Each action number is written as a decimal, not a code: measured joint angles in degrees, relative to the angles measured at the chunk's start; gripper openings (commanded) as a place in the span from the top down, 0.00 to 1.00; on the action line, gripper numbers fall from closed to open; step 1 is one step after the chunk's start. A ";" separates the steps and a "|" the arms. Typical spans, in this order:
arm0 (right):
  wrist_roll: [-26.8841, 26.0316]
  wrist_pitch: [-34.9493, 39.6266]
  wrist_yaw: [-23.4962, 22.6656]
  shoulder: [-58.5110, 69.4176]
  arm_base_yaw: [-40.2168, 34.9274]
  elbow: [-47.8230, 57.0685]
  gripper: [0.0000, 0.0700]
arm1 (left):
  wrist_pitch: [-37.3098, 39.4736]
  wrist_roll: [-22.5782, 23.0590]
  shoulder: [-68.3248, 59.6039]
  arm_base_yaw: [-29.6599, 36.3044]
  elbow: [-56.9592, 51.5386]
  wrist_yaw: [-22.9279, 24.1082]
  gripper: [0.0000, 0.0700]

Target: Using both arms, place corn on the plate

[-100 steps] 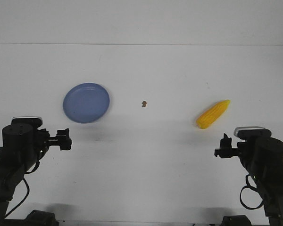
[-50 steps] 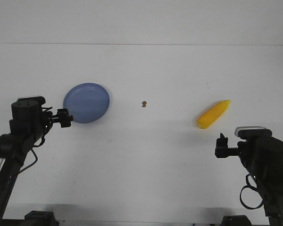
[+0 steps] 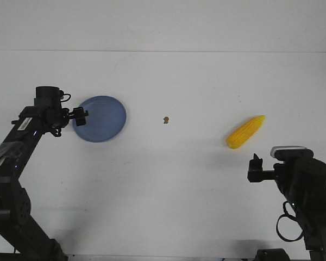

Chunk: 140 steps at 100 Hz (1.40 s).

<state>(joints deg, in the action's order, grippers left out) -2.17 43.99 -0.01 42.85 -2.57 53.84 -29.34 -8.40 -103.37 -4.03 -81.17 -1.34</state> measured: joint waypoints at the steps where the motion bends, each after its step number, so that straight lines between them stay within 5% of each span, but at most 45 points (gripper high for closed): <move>1: 0.00 0.00 0.00 0.00 0.00 0.00 0.08 | 0.00 0.02 -0.35 0.00 -0.13 0.00 0.34; 30: -0.22 -0.02 0.00 0.00 0.00 0.00 0.08 | 0.13 0.17 -6.80 0.04 -1.27 -0.15 0.37; 36: -0.22 -0.02 0.00 0.00 0.00 0.00 0.08 | 0.09 0.24 -6.91 0.04 -1.42 -0.15 0.62; 42: -0.22 -0.04 0.00 0.00 0.00 0.00 0.08 | 0.11 0.28 -6.97 0.02 -1.44 -0.13 1.00; 79: -0.22 -0.04 0.00 0.00 0.00 0.00 0.08 | -0.94 -0.37 -5.90 -0.24 -1.44 -13.09 0.99; 104: -0.22 -0.04 0.00 0.00 0.00 0.00 0.08 | -3.17 -0.31 7.85 1.62 0.28 -21.46 0.99; 140: -0.22 -0.04 0.00 0.00 0.00 0.00 0.08 | 3.50 -5.20 26.69 15.96 22.12 -22.62 0.99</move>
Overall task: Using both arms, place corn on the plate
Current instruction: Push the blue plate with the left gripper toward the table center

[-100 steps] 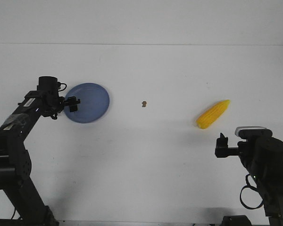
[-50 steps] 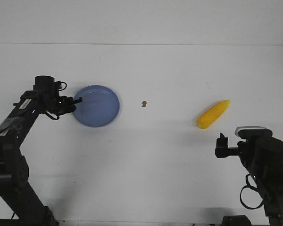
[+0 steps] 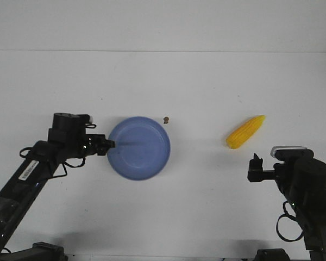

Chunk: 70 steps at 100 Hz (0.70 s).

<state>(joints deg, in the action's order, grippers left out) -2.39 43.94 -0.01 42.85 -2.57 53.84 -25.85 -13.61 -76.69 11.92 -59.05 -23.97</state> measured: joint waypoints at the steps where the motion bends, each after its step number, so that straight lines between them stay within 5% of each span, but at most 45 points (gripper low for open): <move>1: 0.00 0.00 0.00 0.00 0.00 0.00 0.08 | 0.20 -0.22 0.13 0.46 0.55 0.00 0.99; 29: 0.00 0.00 0.00 0.00 0.00 0.00 0.08 | 6.99 -6.47 -0.44 9.03 9.86 0.22 0.99; 60: -0.04 0.00 0.00 0.00 0.00 0.00 0.08 | 7.89 -8.00 -7.69 13.49 9.57 4.37 0.97; 64: -0.04 0.00 0.00 0.00 0.00 0.00 0.08 | 8.04 -8.20 -8.07 13.90 9.57 4.37 0.94; 70: -0.04 0.00 0.00 0.00 0.00 0.00 0.08 | 8.70 -8.44 -8.13 14.36 9.57 4.35 0.77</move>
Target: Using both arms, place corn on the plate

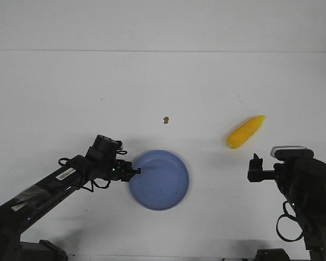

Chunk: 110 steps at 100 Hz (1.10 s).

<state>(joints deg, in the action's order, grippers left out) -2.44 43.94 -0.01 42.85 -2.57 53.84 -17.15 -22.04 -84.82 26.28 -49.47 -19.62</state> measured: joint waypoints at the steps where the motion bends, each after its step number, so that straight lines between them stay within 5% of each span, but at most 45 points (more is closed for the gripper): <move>1: 0.00 0.00 0.00 0.00 0.00 0.00 0.08 | 0.09 -0.02 0.00 0.07 0.00 -0.02 0.72; 15: 0.00 0.00 0.00 0.00 0.00 0.00 0.08 | 0.57 -1.11 0.00 0.20 0.00 -0.02 0.00; 46: -0.02 -0.20 0.00 0.00 0.00 0.00 0.08 | 1.77 1.20 4.61 -1.20 -0.02 0.85 0.00; 78: -5.07 -2.60 0.00 2.95 0.00 0.00 0.08 | -4.04 11.58 22.36 -9.53 -0.11 19.37 0.00; 110: -15.63 -15.91 -0.92 23.10 3.41 0.02 0.08 | -7.30 15.56 25.00 -15.85 -0.11 19.76 0.00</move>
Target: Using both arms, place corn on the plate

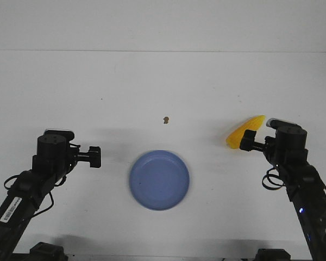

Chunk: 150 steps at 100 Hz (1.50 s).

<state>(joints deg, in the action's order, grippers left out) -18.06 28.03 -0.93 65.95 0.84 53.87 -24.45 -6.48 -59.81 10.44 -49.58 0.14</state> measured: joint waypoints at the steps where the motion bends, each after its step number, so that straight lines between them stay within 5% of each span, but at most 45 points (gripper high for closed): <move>1: -0.31 -0.48 -0.24 0.74 0.15 0.00 0.08 | 0.00 0.00 0.00 0.00 0.00 0.00 0.00; 33: -8.61 -12.98 -10.86 19.30 4.74 0.00 0.08 | 0.00 0.17 0.00 -0.04 0.00 -0.02 0.00; 54: -10.36 -16.13 -11.10 24.04 4.48 0.15 0.09 | 0.04 0.20 0.00 -0.04 0.00 -0.02 0.00; 59: -10.49 -17.03 -11.10 24.61 4.35 0.15 0.21 | 0.11 0.20 0.00 -0.04 0.00 -0.02 0.00; 68: -10.71 -17.44 -11.39 24.85 3.96 0.22 0.65 | 0.20 0.20 0.00 -0.04 0.00 -0.02 0.00; 72: -10.67 -17.86 -12.09 24.85 3.65 0.26 0.75 | 0.20 0.20 0.00 -0.04 0.00 -0.02 0.00; 115: -7.80 -11.58 -19.26 19.52 1.07 0.50 0.75 | 0.22 0.20 0.00 -0.04 0.00 -0.02 0.00; 150: -3.85 -0.66 -19.65 7.65 -21.97 0.74 0.73 | 0.20 0.20 0.00 -0.04 0.00 -0.02 0.00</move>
<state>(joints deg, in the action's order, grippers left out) -21.91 27.38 -20.58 73.60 -21.12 54.61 -24.25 -6.28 -59.81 10.39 -49.58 0.12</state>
